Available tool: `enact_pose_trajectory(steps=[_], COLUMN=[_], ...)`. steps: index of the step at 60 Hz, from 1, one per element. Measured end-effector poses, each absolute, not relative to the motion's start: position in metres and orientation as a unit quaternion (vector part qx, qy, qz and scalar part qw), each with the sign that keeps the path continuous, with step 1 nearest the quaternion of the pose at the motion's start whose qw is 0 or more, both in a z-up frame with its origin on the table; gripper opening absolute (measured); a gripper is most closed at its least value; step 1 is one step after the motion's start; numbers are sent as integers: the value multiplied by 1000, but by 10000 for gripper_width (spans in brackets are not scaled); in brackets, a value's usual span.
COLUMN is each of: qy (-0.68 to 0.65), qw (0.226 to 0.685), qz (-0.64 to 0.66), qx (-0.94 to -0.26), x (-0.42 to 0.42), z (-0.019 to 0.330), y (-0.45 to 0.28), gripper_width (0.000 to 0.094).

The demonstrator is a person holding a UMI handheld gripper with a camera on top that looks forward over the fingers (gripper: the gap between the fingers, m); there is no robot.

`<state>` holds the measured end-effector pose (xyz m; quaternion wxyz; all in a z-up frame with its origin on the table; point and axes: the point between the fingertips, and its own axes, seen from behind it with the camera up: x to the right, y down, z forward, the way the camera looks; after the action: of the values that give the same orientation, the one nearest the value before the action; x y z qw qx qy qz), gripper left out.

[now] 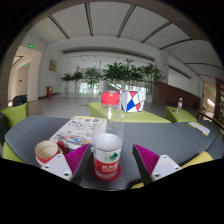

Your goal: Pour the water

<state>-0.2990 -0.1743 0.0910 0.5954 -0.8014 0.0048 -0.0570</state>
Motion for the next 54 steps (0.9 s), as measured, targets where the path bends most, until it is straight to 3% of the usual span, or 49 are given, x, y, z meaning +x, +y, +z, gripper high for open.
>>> enact_pose_trajectory(steps=[33, 54], qy=[-13, -21], qw=[568, 588], qz=[-50, -36], qx=[-821, -808], x=[-323, -347], z=[207, 258], y=[-432, -523], gripper_width=[853, 853])
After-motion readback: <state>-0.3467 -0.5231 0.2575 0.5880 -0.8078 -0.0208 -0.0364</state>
